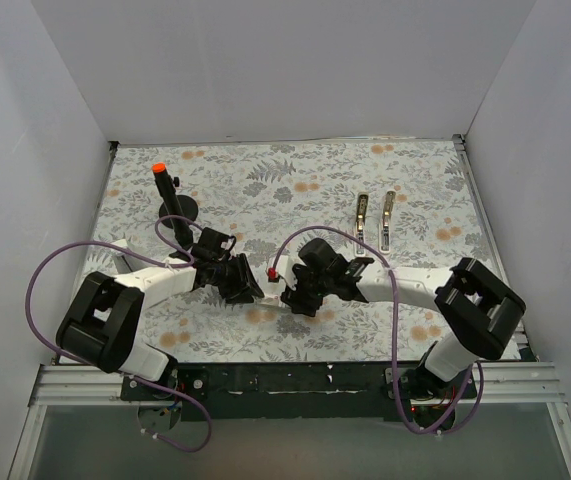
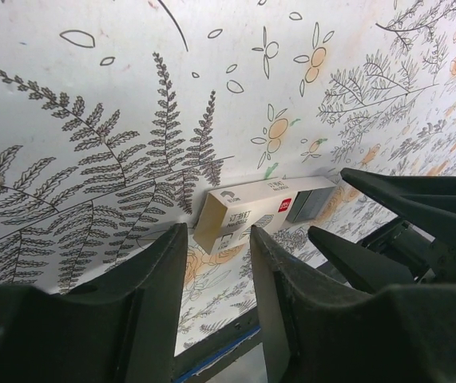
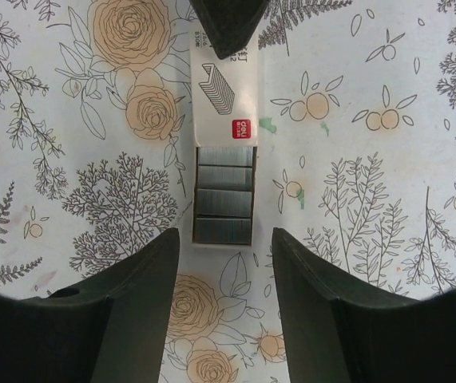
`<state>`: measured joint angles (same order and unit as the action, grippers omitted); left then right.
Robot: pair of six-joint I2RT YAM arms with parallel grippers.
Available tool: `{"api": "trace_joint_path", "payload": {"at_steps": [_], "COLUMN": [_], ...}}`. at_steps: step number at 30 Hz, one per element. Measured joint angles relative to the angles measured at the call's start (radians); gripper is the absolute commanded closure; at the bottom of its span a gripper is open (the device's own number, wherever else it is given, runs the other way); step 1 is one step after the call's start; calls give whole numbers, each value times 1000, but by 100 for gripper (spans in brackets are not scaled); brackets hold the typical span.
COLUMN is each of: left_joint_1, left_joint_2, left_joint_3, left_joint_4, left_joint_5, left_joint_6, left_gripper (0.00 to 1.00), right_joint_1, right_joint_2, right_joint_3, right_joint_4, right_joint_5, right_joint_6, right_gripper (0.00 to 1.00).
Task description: Unload the staples from the stapler
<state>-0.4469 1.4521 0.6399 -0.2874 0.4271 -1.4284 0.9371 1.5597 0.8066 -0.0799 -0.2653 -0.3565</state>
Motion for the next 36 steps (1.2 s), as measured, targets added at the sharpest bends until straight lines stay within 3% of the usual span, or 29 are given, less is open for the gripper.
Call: {"api": "trace_joint_path", "payload": {"at_steps": [18, 36], "left_joint_1": [0, 0], "left_joint_2": [13, 15], "left_joint_3": [0, -2], "left_joint_4": [28, 34], "left_joint_5": [29, 46], "left_joint_6": [8, 8], "left_gripper": [69, 71], "right_joint_1": [13, 34], "right_joint_2": [68, 72], "right_joint_3": [2, -5], "right_joint_4": [73, 107], "right_joint_5": [1, -3], "right_joint_6": [-33, -60], "right_gripper": [57, 60]}}
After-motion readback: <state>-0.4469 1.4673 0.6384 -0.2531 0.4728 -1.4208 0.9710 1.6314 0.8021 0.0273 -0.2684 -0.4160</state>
